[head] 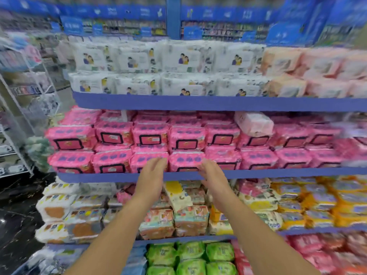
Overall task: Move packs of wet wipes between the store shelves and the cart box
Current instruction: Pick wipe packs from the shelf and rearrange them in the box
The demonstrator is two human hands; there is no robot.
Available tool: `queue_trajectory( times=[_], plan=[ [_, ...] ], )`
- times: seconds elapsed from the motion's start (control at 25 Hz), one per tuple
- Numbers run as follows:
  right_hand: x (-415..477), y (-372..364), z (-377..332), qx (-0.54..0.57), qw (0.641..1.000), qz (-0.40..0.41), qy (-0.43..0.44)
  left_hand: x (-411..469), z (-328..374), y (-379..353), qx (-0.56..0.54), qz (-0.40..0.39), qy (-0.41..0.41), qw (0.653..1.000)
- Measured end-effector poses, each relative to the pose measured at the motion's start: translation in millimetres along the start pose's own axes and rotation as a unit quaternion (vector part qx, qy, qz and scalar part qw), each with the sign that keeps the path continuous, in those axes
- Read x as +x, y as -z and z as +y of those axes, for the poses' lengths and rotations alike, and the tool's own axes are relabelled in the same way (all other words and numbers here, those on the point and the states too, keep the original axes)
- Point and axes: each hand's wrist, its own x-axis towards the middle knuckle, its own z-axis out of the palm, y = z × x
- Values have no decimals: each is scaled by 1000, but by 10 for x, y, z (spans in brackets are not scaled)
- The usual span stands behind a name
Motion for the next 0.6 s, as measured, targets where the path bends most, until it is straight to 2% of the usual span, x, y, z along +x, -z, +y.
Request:
queue_trajectory(
  times=[0.16,0.32,0.52,0.6],
  plan=[
    [347,943,-349,6,998,29,47,275,497,-914,-2,-47,-47,998],
    [645,1762,-561,19,994,94,55,490,856,-1758,2,-123,-47,991],
    [897,2571,-538,51,985,162,33,1053,983,-2667,36,-177,32,983],
    [1013,2863,-563,56,978,200,32,1334,973,-2932,-9,-194,94,976]
  ],
)
